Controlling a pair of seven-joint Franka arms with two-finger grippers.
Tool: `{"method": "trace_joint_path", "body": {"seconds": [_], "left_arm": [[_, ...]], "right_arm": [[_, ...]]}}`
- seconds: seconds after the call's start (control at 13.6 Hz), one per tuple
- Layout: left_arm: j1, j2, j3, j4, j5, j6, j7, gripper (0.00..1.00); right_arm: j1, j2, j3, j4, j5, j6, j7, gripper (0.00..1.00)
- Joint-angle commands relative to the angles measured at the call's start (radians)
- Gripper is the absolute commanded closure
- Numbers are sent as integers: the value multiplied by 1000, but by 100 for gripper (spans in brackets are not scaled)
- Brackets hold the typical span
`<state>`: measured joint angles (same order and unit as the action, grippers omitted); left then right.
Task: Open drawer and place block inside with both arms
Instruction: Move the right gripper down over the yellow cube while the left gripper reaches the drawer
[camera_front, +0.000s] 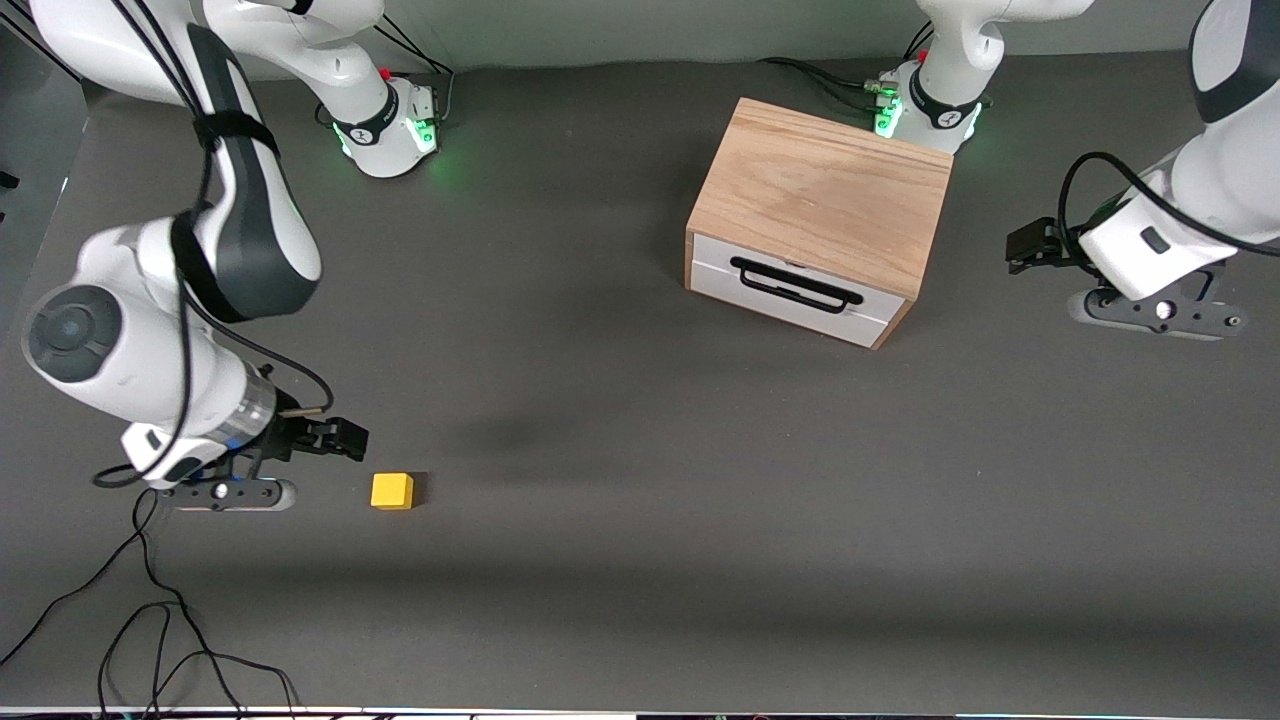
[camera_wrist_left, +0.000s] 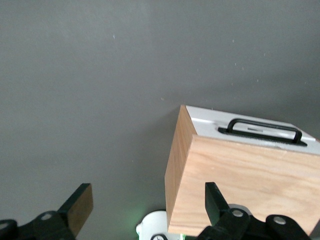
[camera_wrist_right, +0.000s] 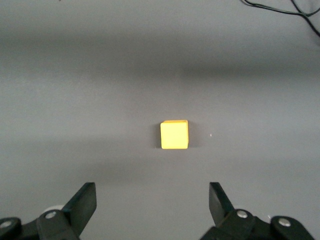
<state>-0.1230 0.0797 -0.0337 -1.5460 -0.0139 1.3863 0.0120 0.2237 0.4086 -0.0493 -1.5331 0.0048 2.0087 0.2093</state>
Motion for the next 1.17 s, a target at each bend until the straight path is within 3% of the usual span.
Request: {"method": "trace_joint_path", "body": {"seconds": [0.0,0.29,1.1], "left_arm": [[-11,15,8,29,-11,-49,8,0],[-10,20,8,35,-9,-41,3,0],[-1,25,8,52,-14,-32,-4,0]], "right_arm": [[0,-8,-3,-143,-8,172,19,0],[-20,78,-3,-223,-6,369,18,0],[-20,248,-1,-222,-6,593,25,0]]}}
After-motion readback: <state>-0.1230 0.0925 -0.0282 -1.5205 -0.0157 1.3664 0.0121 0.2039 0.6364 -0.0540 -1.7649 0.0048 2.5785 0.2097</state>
